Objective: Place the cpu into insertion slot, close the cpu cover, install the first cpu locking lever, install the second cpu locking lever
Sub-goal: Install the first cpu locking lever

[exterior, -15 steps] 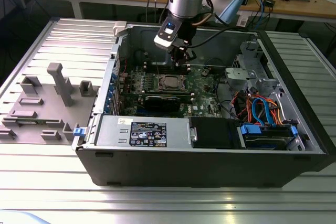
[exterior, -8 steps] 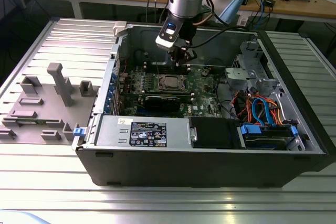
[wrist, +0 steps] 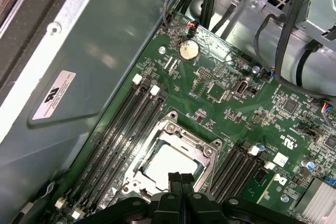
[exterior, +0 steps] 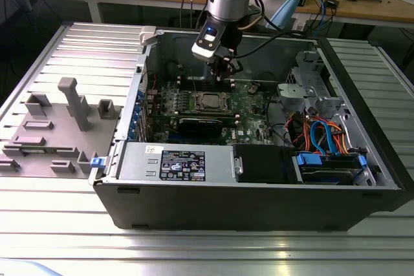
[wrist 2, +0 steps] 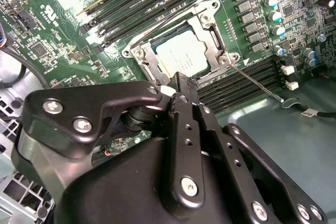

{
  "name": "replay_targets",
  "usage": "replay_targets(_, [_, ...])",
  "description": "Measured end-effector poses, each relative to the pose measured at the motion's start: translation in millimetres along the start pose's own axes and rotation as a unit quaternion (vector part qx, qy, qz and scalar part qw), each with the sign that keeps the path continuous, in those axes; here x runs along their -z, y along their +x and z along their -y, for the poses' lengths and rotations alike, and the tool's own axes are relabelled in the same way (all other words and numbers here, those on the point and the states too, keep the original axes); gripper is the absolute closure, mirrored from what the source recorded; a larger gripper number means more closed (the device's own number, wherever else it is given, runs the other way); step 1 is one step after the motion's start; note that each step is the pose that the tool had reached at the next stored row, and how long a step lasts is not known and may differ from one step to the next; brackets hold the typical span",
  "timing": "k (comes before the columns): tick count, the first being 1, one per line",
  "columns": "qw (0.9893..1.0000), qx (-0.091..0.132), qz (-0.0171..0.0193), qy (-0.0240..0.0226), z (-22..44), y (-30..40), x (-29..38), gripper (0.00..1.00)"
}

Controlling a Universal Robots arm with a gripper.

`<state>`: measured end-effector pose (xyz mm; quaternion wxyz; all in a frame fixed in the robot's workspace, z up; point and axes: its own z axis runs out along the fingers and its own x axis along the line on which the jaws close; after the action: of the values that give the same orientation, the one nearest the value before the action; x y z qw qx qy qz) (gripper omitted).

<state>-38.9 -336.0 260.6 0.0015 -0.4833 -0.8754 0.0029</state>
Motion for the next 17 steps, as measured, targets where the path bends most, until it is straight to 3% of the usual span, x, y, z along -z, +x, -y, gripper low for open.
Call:
replay_targets(8, [1.0000, 0.001, 0.0001, 0.0002, 0.1, 0.0, 0.3, 0.89])
replay_targets(12, [0.9997, 0.025, 0.0003, 0.0002, 0.1, 0.0, 0.3, 0.89])
replay_targets(15, [0.9982, 0.060, 0.0005, 0.0002, 0.2, 0.0, 0.3, 0.89])
replay_targets(17, [0.9956, 0.094, 0.0007, 0.0002, 0.1, 0.0, 0.1, 0.89])
